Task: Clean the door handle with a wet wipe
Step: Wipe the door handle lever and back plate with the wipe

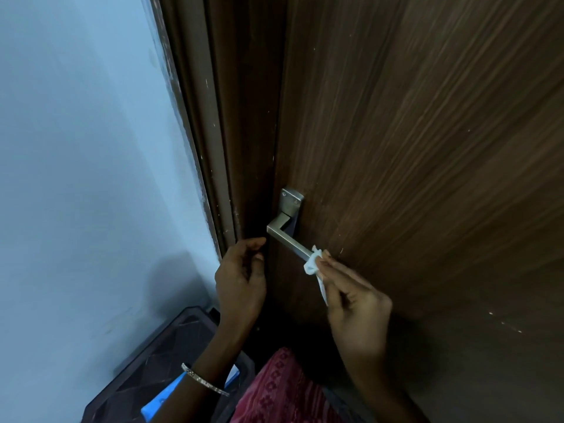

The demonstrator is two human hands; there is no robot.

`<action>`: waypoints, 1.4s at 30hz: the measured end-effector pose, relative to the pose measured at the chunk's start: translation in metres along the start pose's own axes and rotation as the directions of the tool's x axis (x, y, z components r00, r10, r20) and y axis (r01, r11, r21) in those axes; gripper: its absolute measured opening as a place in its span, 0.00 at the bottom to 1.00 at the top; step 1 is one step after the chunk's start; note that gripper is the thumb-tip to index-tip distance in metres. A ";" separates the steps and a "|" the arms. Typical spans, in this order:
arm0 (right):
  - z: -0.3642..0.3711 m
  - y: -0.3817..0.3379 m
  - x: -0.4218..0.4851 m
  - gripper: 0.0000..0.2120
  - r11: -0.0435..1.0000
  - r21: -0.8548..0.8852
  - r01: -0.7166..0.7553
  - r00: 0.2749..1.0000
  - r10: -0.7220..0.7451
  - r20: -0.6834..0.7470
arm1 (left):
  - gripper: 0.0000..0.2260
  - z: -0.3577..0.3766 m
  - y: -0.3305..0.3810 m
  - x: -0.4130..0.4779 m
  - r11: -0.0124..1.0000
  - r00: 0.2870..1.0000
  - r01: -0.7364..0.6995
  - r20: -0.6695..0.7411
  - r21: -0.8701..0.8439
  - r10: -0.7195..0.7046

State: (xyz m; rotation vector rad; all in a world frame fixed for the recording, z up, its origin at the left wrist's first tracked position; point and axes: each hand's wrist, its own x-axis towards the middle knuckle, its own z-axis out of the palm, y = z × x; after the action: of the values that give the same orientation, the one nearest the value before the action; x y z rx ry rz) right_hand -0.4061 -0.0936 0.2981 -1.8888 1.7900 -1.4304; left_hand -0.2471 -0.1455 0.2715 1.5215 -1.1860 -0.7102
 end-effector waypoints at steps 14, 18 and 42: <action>0.052 -0.043 0.053 0.21 0.862 -0.390 0.325 0.924 -0.201 0.327 | 0.13 -0.009 0.007 -0.003 1.000 1.000 0.010 0.006 -0.017 -0.010; 0.042 -0.036 0.045 0.21 0.893 -0.342 0.294 0.936 -0.195 0.294 | 0.13 -0.010 0.009 -0.001 1.000 1.000 -0.024 -0.015 -0.017 0.024; 0.016 0.003 0.018 0.11 -0.552 0.574 -0.605 0.307 0.503 0.808 | 0.12 0.002 0.007 -0.022 0.996 0.991 0.038 0.134 -0.079 -0.027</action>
State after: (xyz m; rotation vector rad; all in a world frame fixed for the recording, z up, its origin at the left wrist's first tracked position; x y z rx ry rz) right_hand -0.4001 -0.1168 0.2970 0.1994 0.7324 -1.1871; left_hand -0.2588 -0.1252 0.2742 1.4471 -1.2182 -0.8832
